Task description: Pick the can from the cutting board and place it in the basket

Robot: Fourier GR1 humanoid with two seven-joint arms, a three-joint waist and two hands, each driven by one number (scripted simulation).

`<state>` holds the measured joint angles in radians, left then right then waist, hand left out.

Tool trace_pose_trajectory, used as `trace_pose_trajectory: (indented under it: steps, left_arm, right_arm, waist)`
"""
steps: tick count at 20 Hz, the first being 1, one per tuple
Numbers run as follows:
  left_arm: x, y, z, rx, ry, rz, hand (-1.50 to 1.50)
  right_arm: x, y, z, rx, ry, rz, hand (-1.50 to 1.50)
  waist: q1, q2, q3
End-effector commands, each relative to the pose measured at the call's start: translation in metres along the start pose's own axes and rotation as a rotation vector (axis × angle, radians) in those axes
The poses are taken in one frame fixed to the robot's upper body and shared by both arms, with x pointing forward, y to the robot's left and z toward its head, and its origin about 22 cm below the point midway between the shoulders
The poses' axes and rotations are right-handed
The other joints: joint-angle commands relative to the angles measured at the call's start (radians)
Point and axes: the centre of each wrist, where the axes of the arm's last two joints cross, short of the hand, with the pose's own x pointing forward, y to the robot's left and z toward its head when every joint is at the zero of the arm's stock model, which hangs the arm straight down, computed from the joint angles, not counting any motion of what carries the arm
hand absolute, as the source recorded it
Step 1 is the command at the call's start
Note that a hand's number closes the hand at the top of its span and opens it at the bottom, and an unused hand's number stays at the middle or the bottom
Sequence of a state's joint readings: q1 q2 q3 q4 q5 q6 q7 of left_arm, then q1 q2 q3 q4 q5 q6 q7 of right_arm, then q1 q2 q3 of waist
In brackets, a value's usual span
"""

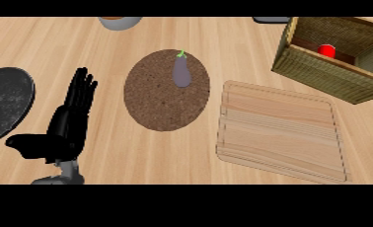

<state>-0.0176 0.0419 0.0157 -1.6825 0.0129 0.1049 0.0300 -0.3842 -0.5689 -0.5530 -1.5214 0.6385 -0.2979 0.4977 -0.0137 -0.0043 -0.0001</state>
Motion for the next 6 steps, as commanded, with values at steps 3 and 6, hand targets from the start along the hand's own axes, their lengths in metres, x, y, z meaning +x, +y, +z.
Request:
trace_pose_trajectory:
  steps: [3, 6]
  left_arm:
    - [-0.001, 0.0, 0.007, -0.013, -0.006, -0.007, 0.0]
    - [0.002, 0.012, 0.005, 0.0, -0.007, -0.006, 0.0]
  right_arm:
    - [-0.02, -0.062, -0.002, 0.042, -0.028, -0.093, -1.5]
    - [-0.033, -0.085, -0.001, 0.07, -0.044, -0.134, -1.5]
  waist:
    - [0.001, 0.0, 0.0]
    - [0.003, 0.001, 0.0]
